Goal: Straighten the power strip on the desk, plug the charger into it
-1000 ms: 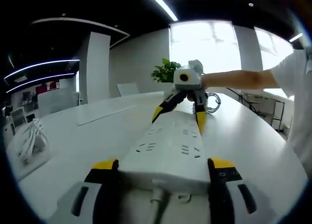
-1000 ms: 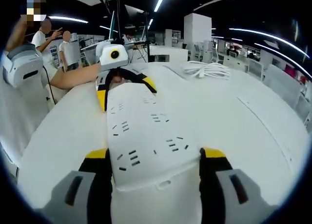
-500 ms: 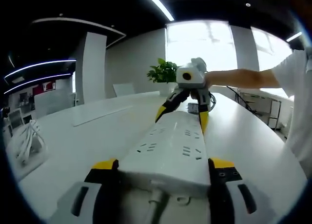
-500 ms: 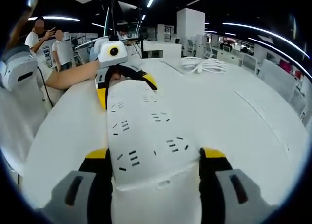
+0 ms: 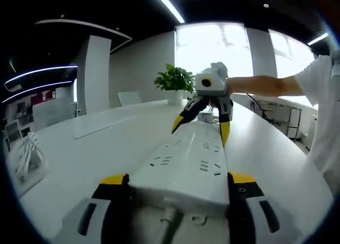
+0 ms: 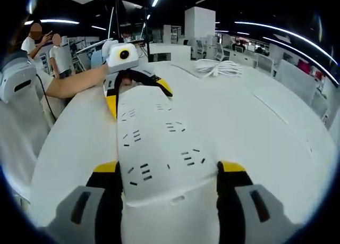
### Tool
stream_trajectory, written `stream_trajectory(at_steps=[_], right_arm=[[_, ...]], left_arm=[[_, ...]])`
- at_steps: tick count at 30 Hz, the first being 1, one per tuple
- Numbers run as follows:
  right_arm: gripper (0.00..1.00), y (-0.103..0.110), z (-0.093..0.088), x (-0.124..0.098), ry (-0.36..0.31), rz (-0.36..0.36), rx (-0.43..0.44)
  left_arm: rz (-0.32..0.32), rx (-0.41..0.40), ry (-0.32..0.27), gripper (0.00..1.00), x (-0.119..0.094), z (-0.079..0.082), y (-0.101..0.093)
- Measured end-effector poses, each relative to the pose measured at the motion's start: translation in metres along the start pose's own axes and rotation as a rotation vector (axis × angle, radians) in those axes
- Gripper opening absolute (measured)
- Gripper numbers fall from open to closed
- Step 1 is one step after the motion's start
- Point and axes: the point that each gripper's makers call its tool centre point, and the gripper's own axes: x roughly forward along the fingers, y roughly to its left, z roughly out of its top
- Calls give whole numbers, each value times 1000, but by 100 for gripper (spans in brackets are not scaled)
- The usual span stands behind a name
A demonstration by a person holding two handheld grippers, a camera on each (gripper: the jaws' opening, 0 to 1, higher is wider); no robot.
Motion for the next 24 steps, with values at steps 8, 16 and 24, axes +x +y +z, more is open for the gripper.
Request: stream_trajectory(at_steps=[8,16,24], right_arm=[[71,7,-3,-7,-11,-25,19],[71,14,-6,-8,-8,-55,38],[71,22,-8,-11,-13,-70,53]], left_arm=[[-27,9,-1,75,-1,-1,-7],[-40,15,-4,75,-1,-2,-10],[-61,20,-6,75,-1,-3,-15]])
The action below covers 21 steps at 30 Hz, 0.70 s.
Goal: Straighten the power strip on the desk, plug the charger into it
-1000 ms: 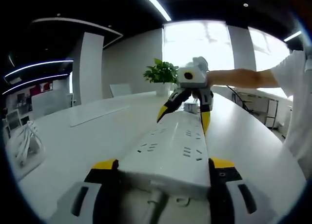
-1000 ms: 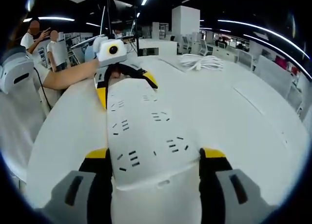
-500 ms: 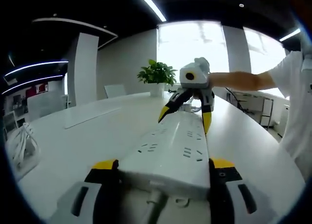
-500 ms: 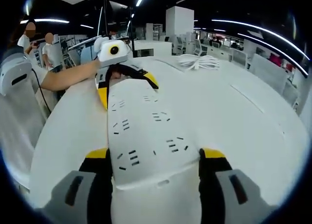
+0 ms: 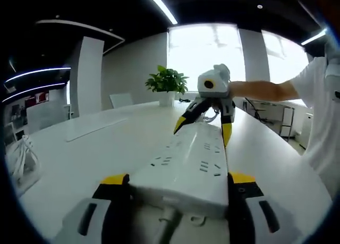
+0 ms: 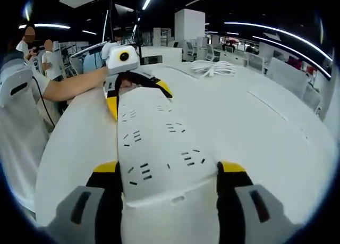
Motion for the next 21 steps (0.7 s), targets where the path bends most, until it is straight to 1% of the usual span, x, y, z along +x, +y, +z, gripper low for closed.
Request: stream_trajectory(at_steps=[6,10,14,21], right_arm=[[71,8,-4,-4,17,-10,6],[71,14,-8,-6,25,-33,26],[71,16,-8,-7,16,-47,36],[72,12,-5,-8,-7,-69,50]], left_arm=[[-21,7,4,75,0,-1,-7],[-40,13,5,75,-1,-2,-11],[-53,16,6,75,-1,-2,-13],[-58,20,9,75,-1,-1,-16]])
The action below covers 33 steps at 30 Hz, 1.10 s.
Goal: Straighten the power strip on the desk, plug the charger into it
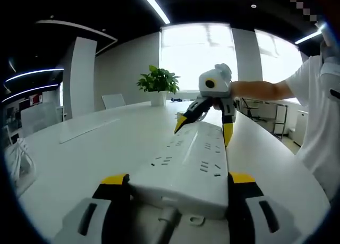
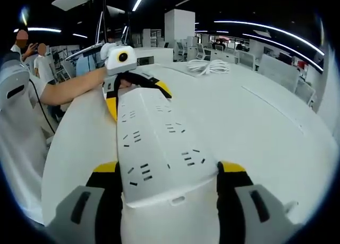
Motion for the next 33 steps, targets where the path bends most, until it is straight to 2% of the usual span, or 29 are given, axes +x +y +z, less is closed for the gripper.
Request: stream_trajectory(at_steps=[6,14,17,22,26,27,29,30,33], right_arm=[[72,-1,1,-1,-30,-8,-1],[72,0,4,-2,-170,-40,-17],[72,0,7,-6,-212,-67,-60],[72,-3,7,-20,-236,-134,-105],[70,-2,8,-33,-276,-192,-123],[70,-2,8,-37,-292,-205,-123],[69,-6,10,-49,-321,-253,-72],[68,-11,15,-58,-344,-304,-59],[62,-14,25,-81,-408,-399,-80]], left_arm=[[-4,-1,-3,75,0,1,0],[-4,-1,-9,76,1,2,1],[-5,2,-13,76,1,2,1],[-18,7,-17,81,2,3,-2],[-11,17,-22,79,1,4,-1],[-13,12,-40,79,-1,7,-1],[-44,-72,-121,81,-5,23,-5],[-51,-97,-154,82,-8,30,-5],[-47,-120,-204,82,-16,39,1]])
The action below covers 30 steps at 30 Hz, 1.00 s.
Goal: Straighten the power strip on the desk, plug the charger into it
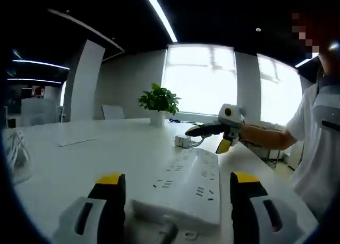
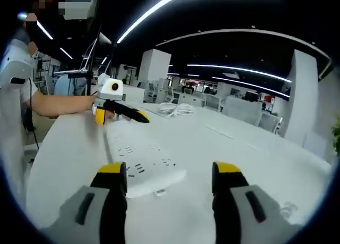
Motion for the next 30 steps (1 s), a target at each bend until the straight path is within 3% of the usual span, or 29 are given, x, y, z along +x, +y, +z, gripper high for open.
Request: stream_trajectory(at_steps=[2,4,7,11,15,20,23,25,26,28,30], right_arm=[[61,-14,8,-12,-40,-91,11],[60,-27,6,-24,-40,-179,13],[53,-37,-9,-38,25,-282,42],[51,-40,-20,-51,57,-391,49],[43,-37,-20,-58,47,-448,85],[43,-31,-10,-68,9,-508,104],[43,-37,-7,-80,0,-587,102],[42,-43,-9,-86,-10,-633,144],[42,-50,-14,-94,-30,-699,236],[41,-53,-20,-99,-53,-734,375],[39,-56,-24,-107,-88,-790,436]], left_arm=[[8,-6,-15,81,-2,3,2],[17,-8,-23,81,-2,4,4],[32,1,-26,79,-2,4,6],[46,19,-9,75,-2,0,8],[54,26,-7,74,-2,-1,9],[56,26,-11,73,-3,0,9],[55,27,-14,72,-2,0,10],[55,26,-16,71,-3,1,10],[56,26,-17,71,-3,1,10],[67,32,-19,71,-3,1,12],[79,32,-27,71,-3,3,14]])
